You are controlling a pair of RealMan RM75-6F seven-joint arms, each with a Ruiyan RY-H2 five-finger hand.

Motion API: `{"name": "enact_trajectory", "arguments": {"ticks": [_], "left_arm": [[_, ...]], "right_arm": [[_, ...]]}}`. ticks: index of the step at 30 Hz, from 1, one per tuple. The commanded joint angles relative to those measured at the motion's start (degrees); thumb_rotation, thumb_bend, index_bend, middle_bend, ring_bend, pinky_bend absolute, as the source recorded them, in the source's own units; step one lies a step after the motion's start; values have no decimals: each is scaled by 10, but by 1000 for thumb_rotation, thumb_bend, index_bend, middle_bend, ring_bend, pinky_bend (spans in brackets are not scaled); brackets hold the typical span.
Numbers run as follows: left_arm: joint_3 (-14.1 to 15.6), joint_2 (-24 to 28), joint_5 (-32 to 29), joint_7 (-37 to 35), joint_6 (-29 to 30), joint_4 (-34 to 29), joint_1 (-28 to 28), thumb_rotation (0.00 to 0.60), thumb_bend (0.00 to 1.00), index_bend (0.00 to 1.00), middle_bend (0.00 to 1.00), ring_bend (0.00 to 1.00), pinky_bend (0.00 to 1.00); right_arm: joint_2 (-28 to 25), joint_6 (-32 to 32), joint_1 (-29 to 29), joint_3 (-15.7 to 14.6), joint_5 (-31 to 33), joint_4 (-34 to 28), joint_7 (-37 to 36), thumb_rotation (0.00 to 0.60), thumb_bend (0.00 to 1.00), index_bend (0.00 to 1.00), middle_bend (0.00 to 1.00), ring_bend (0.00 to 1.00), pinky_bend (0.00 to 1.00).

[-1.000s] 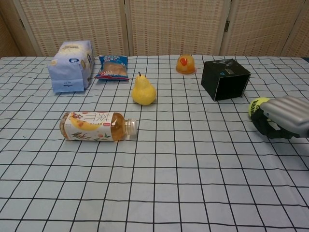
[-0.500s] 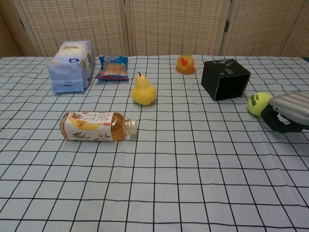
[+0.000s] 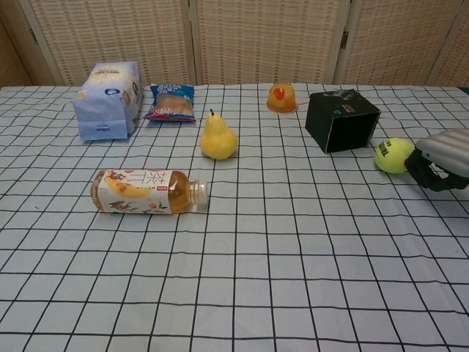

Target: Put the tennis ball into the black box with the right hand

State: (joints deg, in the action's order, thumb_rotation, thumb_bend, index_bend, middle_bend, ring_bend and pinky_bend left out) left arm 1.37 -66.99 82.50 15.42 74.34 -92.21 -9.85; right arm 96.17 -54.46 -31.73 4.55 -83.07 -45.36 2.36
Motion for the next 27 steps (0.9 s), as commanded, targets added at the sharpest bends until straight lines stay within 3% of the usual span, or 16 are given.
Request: {"name": "enact_trajectory", "arguments": {"ticks": [1, 18, 27], "left_arm": [[0, 0, 0, 1, -1, 0, 0, 600, 464, 208, 144, 102, 185], [0, 0, -6, 3, -5, -1, -2, 600, 464, 208, 146, 105, 186], [0, -2, -5, 2, -3, 2, -2, 600, 465, 208, 146, 106, 186]], "right_arm": [[10, -9, -3, -1, -6, 14, -13, 600, 971, 1000, 926, 960, 1000], [80, -48, -24, -19, -44, 146, -107, 600, 971, 1000, 926, 944, 1000], [69, -90, -15, -27, -57, 148, -140, 600, 970, 1000, 926, 943, 1000]]}}
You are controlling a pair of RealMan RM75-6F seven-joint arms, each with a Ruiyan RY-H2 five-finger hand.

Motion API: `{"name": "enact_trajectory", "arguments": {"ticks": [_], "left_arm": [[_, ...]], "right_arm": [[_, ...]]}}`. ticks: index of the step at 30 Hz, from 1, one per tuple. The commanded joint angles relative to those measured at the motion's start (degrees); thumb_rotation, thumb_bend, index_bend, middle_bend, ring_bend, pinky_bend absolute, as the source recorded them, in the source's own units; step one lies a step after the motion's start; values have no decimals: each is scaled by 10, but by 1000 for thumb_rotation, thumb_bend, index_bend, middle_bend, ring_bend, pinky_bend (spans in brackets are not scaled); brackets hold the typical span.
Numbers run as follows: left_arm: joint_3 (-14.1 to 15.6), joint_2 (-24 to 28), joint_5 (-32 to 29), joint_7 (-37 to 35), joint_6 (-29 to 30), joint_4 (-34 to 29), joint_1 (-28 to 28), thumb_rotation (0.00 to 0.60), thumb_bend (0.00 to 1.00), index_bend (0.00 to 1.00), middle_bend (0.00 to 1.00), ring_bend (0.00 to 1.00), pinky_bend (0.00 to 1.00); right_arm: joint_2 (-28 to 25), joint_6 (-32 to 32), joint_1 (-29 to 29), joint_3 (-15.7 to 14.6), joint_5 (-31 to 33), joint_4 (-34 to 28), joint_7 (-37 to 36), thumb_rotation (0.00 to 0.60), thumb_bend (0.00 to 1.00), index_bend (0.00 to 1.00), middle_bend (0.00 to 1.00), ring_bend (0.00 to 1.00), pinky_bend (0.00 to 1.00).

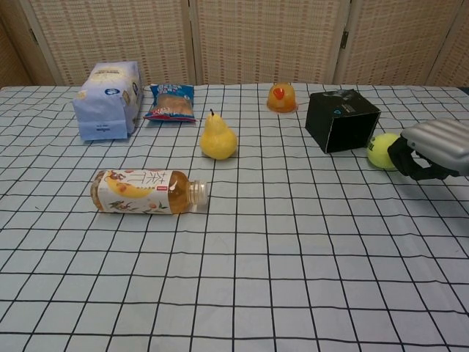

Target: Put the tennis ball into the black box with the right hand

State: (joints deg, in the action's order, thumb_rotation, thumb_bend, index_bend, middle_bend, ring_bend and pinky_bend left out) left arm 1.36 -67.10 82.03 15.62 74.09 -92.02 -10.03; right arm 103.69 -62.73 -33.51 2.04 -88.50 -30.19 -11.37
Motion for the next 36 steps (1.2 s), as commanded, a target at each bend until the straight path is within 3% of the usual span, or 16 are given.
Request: {"name": "enact_trajectory", "arguments": {"ticks": [1, 11, 27, 32, 36], "left_arm": [[0, -1, -1, 1, -1, 0, -1, 600, 465, 208, 146, 106, 186], [2, -2, -3, 7, -5, 0, -2, 600, 465, 208, 146, 106, 186], [3, -3, 0, 8, -2, -1, -1, 600, 465, 208, 146, 106, 187], [3, -2, 0, 7, -2, -1, -1, 600, 465, 208, 146, 106, 186], [3, -2, -3, 7, -3, -1, -1, 600, 465, 208, 146, 106, 187]], "right_arm": [[-9, -5, 2, -2, -3, -4, 0, 600, 971, 1000, 926, 943, 1000], [-22, 31, 4, 3, 17, -12, 25, 600, 971, 1000, 926, 943, 1000], [40, 7, -12, 10, 13, 63, -15, 600, 970, 992, 926, 919, 1000], [59, 12, -17, 11, 13, 90, -32, 600, 956, 915, 918, 808, 1000], [64, 12, -17, 5, 8, 98, -53, 600, 839, 820, 822, 710, 1000]]}}
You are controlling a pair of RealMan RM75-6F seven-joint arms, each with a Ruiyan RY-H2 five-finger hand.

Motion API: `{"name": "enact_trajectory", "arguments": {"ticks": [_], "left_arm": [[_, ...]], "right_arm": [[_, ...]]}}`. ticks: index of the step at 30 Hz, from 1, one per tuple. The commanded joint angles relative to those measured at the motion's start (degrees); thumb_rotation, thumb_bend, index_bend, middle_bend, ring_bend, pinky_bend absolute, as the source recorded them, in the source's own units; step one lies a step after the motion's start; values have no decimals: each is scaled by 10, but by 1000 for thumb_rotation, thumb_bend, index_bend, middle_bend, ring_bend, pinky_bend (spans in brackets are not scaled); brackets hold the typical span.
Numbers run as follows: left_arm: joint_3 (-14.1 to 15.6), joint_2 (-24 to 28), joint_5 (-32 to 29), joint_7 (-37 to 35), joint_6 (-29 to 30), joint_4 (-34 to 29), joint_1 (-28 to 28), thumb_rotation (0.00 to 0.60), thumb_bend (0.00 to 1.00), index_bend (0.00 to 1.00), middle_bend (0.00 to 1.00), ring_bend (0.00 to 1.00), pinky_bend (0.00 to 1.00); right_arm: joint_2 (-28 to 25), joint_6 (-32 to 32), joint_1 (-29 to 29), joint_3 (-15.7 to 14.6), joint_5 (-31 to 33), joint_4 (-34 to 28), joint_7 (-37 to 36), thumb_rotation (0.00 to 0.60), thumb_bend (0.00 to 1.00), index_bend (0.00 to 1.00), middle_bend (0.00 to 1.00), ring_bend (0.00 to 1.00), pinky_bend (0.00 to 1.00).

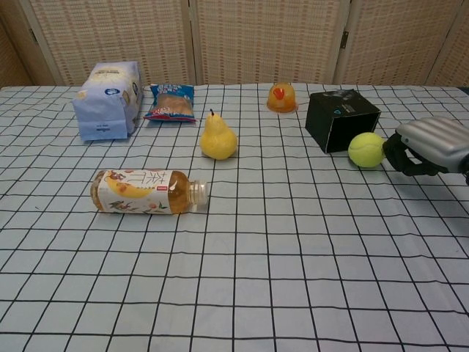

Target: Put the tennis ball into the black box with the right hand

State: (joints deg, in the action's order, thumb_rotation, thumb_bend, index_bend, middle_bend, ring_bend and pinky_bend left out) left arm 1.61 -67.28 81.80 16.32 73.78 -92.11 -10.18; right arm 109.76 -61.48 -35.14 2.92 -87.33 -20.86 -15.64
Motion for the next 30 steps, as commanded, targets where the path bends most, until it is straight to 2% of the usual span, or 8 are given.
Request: {"name": "enact_trajectory", "arguments": {"ticks": [1, 3, 5, 8, 11, 18, 23, 30], "left_arm": [[0, 0, 0, -1, 0, 0, 0, 600, 465, 208, 146, 106, 187], [0, 0, 1, -1, 0, 1, 0, 600, 465, 208, 146, 106, 187], [1, 0, 2, -1, 1, 0, 0, 600, 465, 208, 146, 106, 186], [1, 0, 3, 0, 1, 0, 0, 600, 465, 208, 146, 106, 187], [2, -1, 3, 1, 0, 0, 0, 600, 465, 208, 146, 106, 187], [2, -1, 3, 2, 0, 0, 0, 600, 465, 208, 146, 106, 187], [2, -1, 3, 1, 0, 0, 0, 600, 465, 208, 146, 106, 186], [2, 0, 4, 0, 1, 0, 0, 600, 464, 208, 146, 107, 187]], "right_arm": [[3, -1, 0, -5, -5, 5, -17, 600, 802, 794, 790, 686, 995], [4, 0, 0, -6, -5, 6, -27, 600, 711, 728, 717, 629, 964], [3, 2, -1, -7, -6, 5, -38, 600, 556, 611, 611, 542, 876], [-1, 4, -2, -9, -7, 0, -58, 600, 381, 458, 465, 406, 743], [-4, -2, -1, -10, -10, -5, -81, 600, 308, 305, 346, 290, 637], [-8, -6, -2, -15, -14, -9, -114, 600, 238, 41, 156, 113, 520], [-10, 0, -3, -18, -17, -11, -127, 600, 205, 0, 9, 1, 469], [-10, -5, -2, -17, -15, -11, -130, 600, 201, 0, 0, 0, 465]]}}
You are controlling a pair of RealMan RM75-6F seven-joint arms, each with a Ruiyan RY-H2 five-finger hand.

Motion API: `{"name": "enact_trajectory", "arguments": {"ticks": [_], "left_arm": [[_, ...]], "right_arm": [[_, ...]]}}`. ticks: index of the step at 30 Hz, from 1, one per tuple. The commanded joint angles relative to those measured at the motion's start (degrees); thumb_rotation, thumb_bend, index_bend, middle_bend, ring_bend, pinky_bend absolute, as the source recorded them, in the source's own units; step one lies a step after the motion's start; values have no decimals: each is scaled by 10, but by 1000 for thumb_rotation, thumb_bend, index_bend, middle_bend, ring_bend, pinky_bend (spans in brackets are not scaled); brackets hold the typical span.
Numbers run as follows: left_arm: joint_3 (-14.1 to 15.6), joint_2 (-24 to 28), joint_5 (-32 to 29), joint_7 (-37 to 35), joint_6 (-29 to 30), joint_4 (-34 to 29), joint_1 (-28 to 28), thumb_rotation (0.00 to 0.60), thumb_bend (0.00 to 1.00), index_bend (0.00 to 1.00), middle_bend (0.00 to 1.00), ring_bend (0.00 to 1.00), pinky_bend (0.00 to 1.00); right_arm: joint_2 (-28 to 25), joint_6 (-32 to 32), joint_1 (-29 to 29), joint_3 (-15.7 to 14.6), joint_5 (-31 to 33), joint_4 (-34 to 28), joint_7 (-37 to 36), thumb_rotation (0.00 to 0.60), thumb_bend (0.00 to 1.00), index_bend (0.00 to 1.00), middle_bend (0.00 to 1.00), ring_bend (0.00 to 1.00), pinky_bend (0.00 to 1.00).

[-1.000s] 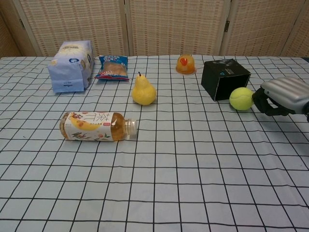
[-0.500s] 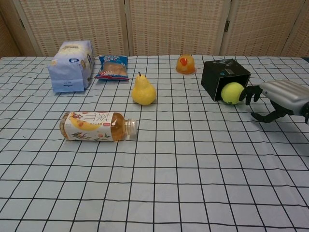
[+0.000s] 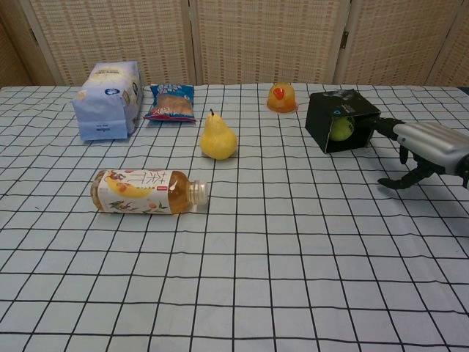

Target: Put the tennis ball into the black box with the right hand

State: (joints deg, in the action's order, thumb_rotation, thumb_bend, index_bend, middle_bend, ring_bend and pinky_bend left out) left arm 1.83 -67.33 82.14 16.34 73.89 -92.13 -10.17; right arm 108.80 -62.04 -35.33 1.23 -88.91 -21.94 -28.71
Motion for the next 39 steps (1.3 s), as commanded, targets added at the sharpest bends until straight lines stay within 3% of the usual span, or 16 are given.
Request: {"name": "enact_trajectory", "arguments": {"ticks": [1, 28, 30, 32, 34, 36, 39], "left_arm": [[0, 0, 1, 0, 0, 0, 0, 600, 464, 208, 146, 107, 187], [-1, 1, 2, 0, 6, -2, 2, 600, 464, 208, 147, 107, 187], [-1, 1, 2, -1, 5, -1, 2, 600, 464, 208, 147, 107, 187], [-7, 0, -4, 1, 14, 5, 5, 600, 464, 208, 147, 107, 187], [-11, -3, -10, 3, 19, 9, 7, 600, 464, 208, 148, 107, 187], [-13, -4, -12, 2, 21, 10, 8, 600, 464, 208, 148, 107, 187], [-13, -4, -10, 5, 25, 11, 9, 600, 464, 208, 149, 107, 187]], "right_arm": [[-1, -1, 1, 0, 0, -1, 2, 600, 201, 0, 0, 0, 465], [-69, -102, 39, -3, -13, -85, 25, 600, 201, 3, 20, 1, 468], [-80, -125, 47, -3, -16, -101, 30, 600, 201, 11, 43, 2, 430], [-113, -209, 94, 0, -15, -149, 125, 600, 201, 6, 49, 2, 188], [-156, -244, 134, 0, -4, -256, 234, 600, 200, 0, 47, 1, 14], [-198, -251, 161, -2, 12, -359, 318, 600, 198, 0, 38, 0, 0], [-241, -237, 185, -7, 38, -458, 386, 600, 196, 0, 16, 0, 0]]}}
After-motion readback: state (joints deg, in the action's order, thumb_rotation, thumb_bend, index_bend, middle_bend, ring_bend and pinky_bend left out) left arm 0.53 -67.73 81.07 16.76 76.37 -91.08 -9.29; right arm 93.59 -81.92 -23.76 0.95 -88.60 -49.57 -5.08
